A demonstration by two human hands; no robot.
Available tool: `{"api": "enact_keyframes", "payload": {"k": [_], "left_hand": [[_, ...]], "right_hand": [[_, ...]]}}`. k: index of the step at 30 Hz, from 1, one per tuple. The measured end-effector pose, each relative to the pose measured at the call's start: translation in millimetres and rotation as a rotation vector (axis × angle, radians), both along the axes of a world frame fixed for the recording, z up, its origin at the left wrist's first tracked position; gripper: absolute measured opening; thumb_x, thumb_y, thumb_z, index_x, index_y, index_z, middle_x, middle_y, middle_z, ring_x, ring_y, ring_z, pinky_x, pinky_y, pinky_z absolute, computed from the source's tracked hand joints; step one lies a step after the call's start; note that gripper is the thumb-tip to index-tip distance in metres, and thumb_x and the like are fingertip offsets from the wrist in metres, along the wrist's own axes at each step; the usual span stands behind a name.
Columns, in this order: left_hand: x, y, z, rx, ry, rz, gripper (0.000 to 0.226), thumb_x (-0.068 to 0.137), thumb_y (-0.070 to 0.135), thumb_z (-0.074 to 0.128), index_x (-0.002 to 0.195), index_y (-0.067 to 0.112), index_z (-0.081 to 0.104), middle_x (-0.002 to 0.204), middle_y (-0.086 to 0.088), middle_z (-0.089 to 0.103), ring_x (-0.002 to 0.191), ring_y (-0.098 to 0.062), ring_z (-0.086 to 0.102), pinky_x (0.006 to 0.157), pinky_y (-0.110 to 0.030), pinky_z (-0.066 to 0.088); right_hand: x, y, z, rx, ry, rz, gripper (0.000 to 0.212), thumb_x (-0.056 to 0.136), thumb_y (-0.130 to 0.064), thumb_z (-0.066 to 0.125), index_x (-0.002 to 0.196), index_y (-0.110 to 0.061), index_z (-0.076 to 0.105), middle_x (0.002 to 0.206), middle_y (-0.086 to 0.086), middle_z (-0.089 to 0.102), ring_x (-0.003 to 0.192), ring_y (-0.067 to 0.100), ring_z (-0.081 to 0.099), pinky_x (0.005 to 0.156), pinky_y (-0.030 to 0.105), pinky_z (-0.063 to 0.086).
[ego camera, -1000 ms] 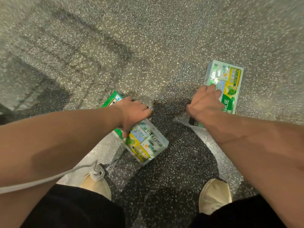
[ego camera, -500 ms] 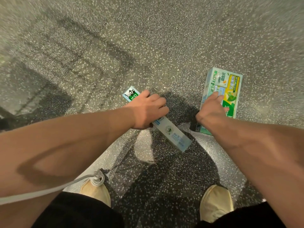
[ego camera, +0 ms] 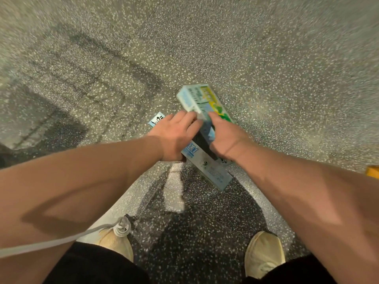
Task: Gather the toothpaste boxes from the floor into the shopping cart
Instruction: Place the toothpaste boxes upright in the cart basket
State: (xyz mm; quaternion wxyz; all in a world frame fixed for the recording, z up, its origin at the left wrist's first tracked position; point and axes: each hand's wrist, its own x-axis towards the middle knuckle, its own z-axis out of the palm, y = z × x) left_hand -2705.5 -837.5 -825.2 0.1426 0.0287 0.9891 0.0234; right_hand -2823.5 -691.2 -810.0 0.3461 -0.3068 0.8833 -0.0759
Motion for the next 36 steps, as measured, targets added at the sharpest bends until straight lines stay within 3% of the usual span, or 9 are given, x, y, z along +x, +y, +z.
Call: {"api": "enact_keyframes", "payload": {"k": [3, 7, 11, 14, 19, 24, 27, 32, 36], "left_hand": [[4, 3, 3, -0.063, -0.055, 0.082, 0.125, 0.071, 0.073, 0.073, 0.155, 0.011, 0.003, 0.159, -0.015, 0.015, 0.145, -0.036, 0.024, 0.117, -0.048, 0.033], [5, 7, 7, -0.193, -0.088, 0.142, 0.126, 0.078, 0.069, 0.068, 0.158, 0.009, -0.009, 0.166, -0.015, 0.003, 0.153, -0.04, 0.003, 0.124, -0.058, 0.007], [0, 3, 5, -0.21, -0.106, 0.1, 0.119, 0.076, 0.069, 0.067, 0.154, 0.014, -0.005, 0.163, -0.015, 0.013, 0.154, -0.04, -0.001, 0.117, -0.071, -0.01], [-6, -5, 10, -0.244, -0.156, 0.093, 0.114, 0.074, 0.071, 0.065, 0.154, 0.017, 0.004, 0.159, -0.018, 0.022, 0.153, -0.04, 0.011, 0.114, -0.076, -0.007], [-7, -17, 13, -0.231, -0.188, 0.073, 0.103, 0.072, 0.071, 0.064, 0.148, 0.018, 0.02, 0.139, -0.016, 0.043, 0.135, -0.036, 0.041, 0.12, -0.067, 0.009], [-3, -14, 14, -0.108, -0.185, 0.252, 0.095, 0.07, 0.069, 0.068, 0.137, 0.019, 0.023, 0.13, -0.008, 0.045, 0.121, -0.028, 0.046, 0.106, -0.053, 0.042], [-2, -14, 15, -0.099, -0.174, 0.271, 0.097, 0.066, 0.077, 0.066, 0.134, 0.02, 0.027, 0.126, -0.007, 0.045, 0.117, -0.027, 0.047, 0.098, -0.05, 0.046], [0, -12, 16, -0.11, -0.183, 0.31, 0.098, 0.067, 0.088, 0.055, 0.134, 0.019, 0.031, 0.125, -0.006, 0.045, 0.118, -0.027, 0.047, 0.099, -0.051, 0.043], [4, -22, 14, -0.065, -0.203, 0.258, 0.113, 0.064, 0.089, 0.059, 0.141, 0.014, 0.024, 0.132, -0.005, 0.046, 0.121, -0.026, 0.047, 0.104, -0.053, 0.042]], "right_hand": [[-5, -15, 9, -0.073, -0.075, 0.157, 0.079, 0.084, -0.01, 0.062, 0.154, -0.032, 0.031, 0.118, -0.001, 0.062, 0.101, 0.024, 0.062, 0.087, 0.038, 0.055], [-13, -20, 17, -0.082, -0.386, 0.056, 0.1, 0.083, 0.014, 0.056, 0.159, -0.04, 0.019, 0.154, -0.021, 0.038, 0.087, 0.005, 0.068, 0.066, 0.026, 0.058], [-18, -16, 11, -0.065, -0.441, 0.096, 0.096, 0.083, 0.014, 0.053, 0.158, -0.038, 0.026, 0.161, -0.01, 0.034, 0.123, 0.008, 0.055, 0.089, 0.035, 0.06], [-19, -16, 10, -0.085, -0.427, 0.121, 0.064, 0.089, 0.0, 0.062, 0.142, -0.036, 0.052, 0.141, -0.007, 0.059, 0.125, 0.013, 0.056, 0.102, 0.042, 0.051], [-6, -19, 19, -0.034, -0.268, 0.207, 0.016, 0.092, -0.025, 0.061, 0.108, -0.027, 0.061, 0.098, -0.001, 0.068, 0.089, 0.02, 0.069, 0.077, 0.039, 0.06], [1, -20, 15, 0.079, 0.145, 0.522, 0.138, 0.049, -0.08, 0.074, 0.158, -0.022, 0.014, 0.143, 0.003, 0.048, 0.133, 0.024, 0.046, 0.117, 0.05, 0.031], [-1, -18, 4, 0.063, 0.248, 0.537, 0.138, 0.056, -0.067, 0.085, 0.159, -0.02, 0.006, 0.142, 0.006, 0.046, 0.132, 0.026, 0.044, 0.116, 0.05, 0.031], [3, -24, -9, -0.055, 0.337, 0.506, 0.081, 0.09, -0.055, 0.06, 0.15, -0.017, 0.023, 0.126, 0.005, 0.051, 0.116, 0.023, 0.047, 0.106, 0.044, 0.032], [3, -26, -14, -0.078, 0.287, 0.504, 0.084, 0.088, -0.048, 0.062, 0.153, -0.019, 0.018, 0.126, 0.004, 0.047, 0.117, 0.023, 0.044, 0.11, 0.045, 0.029]]}}
